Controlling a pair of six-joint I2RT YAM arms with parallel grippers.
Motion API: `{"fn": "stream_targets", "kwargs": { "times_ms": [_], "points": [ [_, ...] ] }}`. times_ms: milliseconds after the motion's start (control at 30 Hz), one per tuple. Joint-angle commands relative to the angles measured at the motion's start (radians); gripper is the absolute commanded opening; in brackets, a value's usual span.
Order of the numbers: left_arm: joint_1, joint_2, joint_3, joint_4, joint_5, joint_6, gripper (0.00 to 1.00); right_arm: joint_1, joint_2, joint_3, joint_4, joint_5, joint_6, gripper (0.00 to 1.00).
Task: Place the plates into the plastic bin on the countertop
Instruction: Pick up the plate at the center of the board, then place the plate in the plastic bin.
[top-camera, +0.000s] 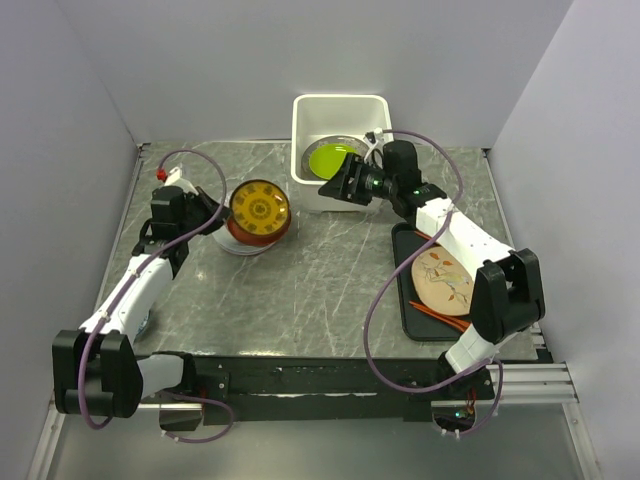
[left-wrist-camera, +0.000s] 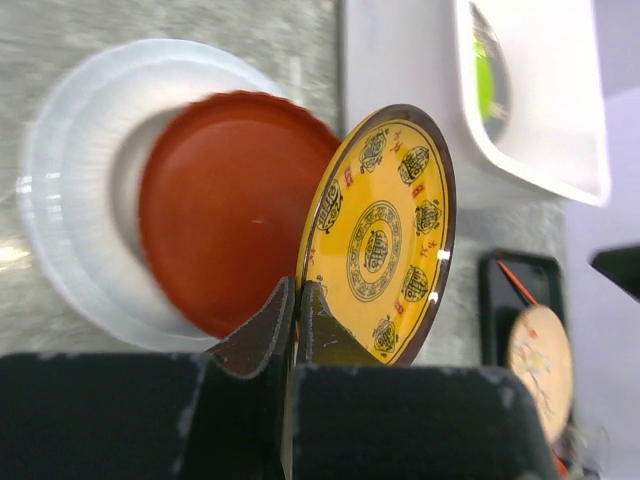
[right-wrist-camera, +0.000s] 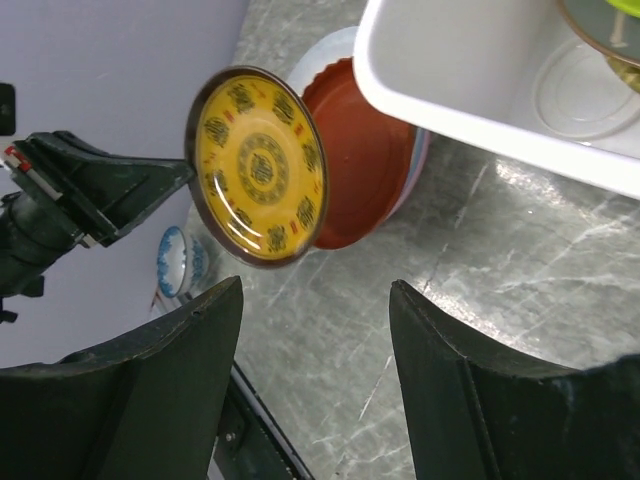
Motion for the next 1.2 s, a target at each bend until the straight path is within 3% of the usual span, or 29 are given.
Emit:
{"fn": "stream_targets", "kwargs": {
  "times_ms": [0, 433, 900, 1167],
  "points": [
    [-0.003, -0.005, -0.004, 0.147, 0.192, -0.027, 0.01, 0.010, -0.008, 0.015, 0.086, -0.058, 0.016, 0.68],
    [-0.004, 0.016, -0.033, 0.329, 0.425, -0.130, 0.01, 0.019, -0.019, -0.025, 0.117, -0.074, 0.034, 0.68],
    [-0.009, 0.024, -0.072, 0.405, 0.446, -0.168, 0.01, 0.102, -0.023, -0.032, 0.109, -0.063, 0.034, 0.66],
    [-0.011, 0.001, -0.083, 0.391, 0.432, -0.165, 0.01, 0.137, 0.006, -0.006, 0.097, -0.055, 0.045, 0.55]
  ]
}}
